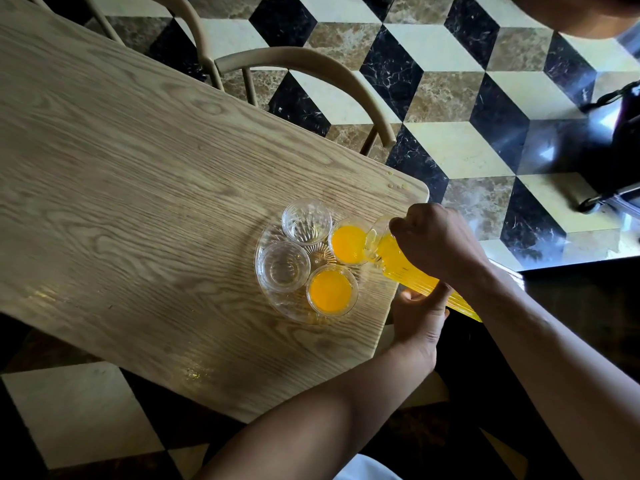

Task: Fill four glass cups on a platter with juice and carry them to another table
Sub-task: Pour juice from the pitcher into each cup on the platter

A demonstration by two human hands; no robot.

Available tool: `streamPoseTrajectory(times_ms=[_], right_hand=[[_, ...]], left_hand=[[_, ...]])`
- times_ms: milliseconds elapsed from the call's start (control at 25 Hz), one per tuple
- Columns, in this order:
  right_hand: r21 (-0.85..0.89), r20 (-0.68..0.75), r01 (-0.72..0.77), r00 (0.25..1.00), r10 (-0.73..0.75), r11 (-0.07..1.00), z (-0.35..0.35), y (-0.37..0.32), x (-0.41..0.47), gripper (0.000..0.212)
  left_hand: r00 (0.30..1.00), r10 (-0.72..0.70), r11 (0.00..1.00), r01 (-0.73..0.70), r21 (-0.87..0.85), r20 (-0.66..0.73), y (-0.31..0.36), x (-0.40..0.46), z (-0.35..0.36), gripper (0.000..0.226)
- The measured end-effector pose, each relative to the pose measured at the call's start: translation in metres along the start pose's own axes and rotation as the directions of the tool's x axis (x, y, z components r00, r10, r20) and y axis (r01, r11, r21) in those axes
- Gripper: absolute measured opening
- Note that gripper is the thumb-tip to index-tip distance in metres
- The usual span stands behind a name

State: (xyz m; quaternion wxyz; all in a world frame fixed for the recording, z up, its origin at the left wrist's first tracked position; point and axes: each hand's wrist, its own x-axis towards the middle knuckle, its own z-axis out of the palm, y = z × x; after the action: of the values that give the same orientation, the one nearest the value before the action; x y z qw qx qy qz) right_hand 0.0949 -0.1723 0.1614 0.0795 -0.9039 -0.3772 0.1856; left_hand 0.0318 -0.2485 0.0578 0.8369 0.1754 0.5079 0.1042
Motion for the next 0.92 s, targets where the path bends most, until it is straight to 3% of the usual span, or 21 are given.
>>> streamPoseTrajectory(times_ms=[200, 400, 480, 680, 920], right_hand=[[0.116, -0.017, -0.017, 1.000, 0.019, 0.993, -0.007, -0.002, -0.002, 0.037], [0.163, -0.017, -0.039, 0.999, 0.042, 0.986, -0.012, -0.012, -0.001, 0.037], [0.159, -0.018, -0.032, 0.999, 0.035, 0.987, -0.013, -0.017, 0.000, 0.038], [0.127, -0.033, 0.023, 0.999, -0.019, 0.992, -0.015, -0.030, 0.005, 0.037], [0.090, -0.025, 0.070, 0.997, -0.068, 0.994, -0.011, -0.049, 0.014, 0.037]], left_hand=[[0.993, 0.086, 0.993, -0.079, 0.091, -0.085, 0.009, -0.001, -0.007, 0.095], [0.985, 0.151, 0.977, -0.136, 0.165, -0.082, 0.023, -0.007, -0.011, 0.097], [0.983, 0.171, 0.962, -0.153, 0.224, -0.064, 0.029, -0.011, -0.013, 0.086], [0.970, 0.221, 0.964, -0.202, 0.173, -0.097, 0.042, -0.012, -0.016, 0.100], [0.968, 0.224, 0.967, -0.206, 0.150, -0.115, 0.052, -0.009, -0.021, 0.100]])
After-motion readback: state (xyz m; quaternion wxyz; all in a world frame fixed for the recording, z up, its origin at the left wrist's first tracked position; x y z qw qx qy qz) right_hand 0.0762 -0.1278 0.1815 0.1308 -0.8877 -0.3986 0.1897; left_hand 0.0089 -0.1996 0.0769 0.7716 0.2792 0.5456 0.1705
